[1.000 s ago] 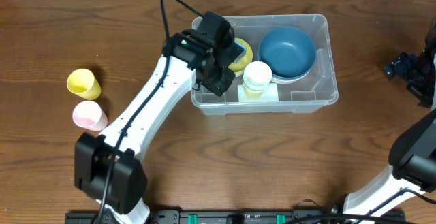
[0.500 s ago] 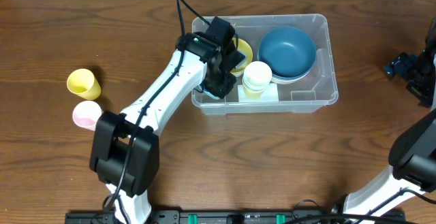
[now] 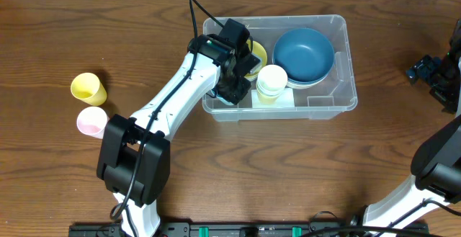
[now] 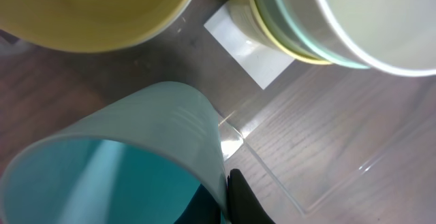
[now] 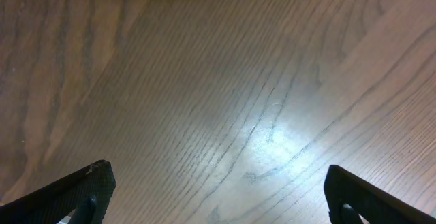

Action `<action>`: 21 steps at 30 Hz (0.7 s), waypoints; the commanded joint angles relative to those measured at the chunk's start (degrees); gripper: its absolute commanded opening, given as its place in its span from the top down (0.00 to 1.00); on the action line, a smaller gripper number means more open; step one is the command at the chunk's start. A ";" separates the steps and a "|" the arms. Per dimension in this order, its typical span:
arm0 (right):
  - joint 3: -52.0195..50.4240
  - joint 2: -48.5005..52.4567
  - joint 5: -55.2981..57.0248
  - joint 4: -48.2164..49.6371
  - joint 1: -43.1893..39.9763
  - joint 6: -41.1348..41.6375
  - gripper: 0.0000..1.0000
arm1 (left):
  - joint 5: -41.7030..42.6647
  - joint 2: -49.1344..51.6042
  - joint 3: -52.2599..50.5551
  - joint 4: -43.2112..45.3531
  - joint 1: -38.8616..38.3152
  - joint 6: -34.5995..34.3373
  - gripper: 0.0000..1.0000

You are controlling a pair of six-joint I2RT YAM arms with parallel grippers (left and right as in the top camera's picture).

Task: Pack container
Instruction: 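Carry the blue cup into the bin's front left and lower it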

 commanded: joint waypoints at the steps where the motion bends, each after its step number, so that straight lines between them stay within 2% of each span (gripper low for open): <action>1: -0.22 -0.31 0.79 -0.04 0.15 1.03 0.01 | -0.31 0.87 -0.24 -0.68 0.02 0.50 0.94; 21: -0.22 -0.31 0.79 -0.04 0.15 1.03 0.01 | -0.31 0.87 -0.55 -3.85 0.02 0.48 0.94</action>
